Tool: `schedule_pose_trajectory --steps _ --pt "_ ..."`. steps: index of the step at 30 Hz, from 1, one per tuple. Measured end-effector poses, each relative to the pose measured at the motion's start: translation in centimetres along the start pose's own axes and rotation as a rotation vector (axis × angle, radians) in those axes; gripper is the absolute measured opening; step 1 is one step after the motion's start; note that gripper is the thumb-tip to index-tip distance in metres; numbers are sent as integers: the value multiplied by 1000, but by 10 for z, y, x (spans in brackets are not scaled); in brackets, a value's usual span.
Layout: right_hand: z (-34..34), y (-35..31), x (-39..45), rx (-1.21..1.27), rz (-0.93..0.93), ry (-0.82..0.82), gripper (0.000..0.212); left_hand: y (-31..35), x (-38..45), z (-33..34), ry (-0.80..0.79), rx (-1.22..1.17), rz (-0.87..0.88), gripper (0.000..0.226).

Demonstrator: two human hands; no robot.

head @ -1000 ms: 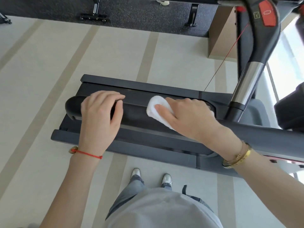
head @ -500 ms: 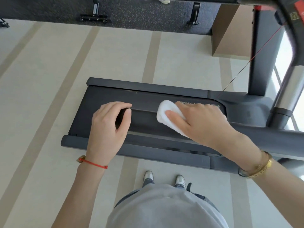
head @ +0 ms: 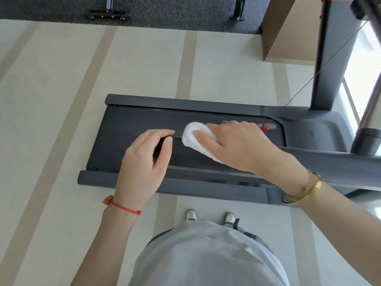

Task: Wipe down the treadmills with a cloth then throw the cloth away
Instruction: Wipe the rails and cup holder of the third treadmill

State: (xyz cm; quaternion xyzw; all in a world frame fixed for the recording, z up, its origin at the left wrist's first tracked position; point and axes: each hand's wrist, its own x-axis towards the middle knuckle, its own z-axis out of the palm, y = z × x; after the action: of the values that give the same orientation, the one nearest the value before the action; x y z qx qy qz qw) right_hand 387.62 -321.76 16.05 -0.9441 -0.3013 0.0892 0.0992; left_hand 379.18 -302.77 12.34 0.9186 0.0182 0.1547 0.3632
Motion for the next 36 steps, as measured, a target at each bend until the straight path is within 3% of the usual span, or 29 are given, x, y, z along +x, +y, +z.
schedule_pose_trajectory --steps 6,11,16,20,25,31,36 --pt "7 -8 -6 2 -16 87 47 -4 3 -3 -35 -24 23 26" --pt "-1 12 -25 -42 122 105 48 -6 4 -4 -53 -17 29 29" --pt "16 -23 -2 -106 50 162 42 -5 3 -2 -34 -28 46 22" --pt "15 -12 -22 -134 80 261 44 -6 2 -2 -35 -11 54 23" --pt "5 23 -41 -69 274 252 49 -4 3 -2 -27 -4 59 24" --pt "31 -24 -22 -158 131 488 41 -2 4 -1 -32 -1 103 25" --pt "38 10 -51 -191 122 681 44 10 8 2 -25 22 167 23"
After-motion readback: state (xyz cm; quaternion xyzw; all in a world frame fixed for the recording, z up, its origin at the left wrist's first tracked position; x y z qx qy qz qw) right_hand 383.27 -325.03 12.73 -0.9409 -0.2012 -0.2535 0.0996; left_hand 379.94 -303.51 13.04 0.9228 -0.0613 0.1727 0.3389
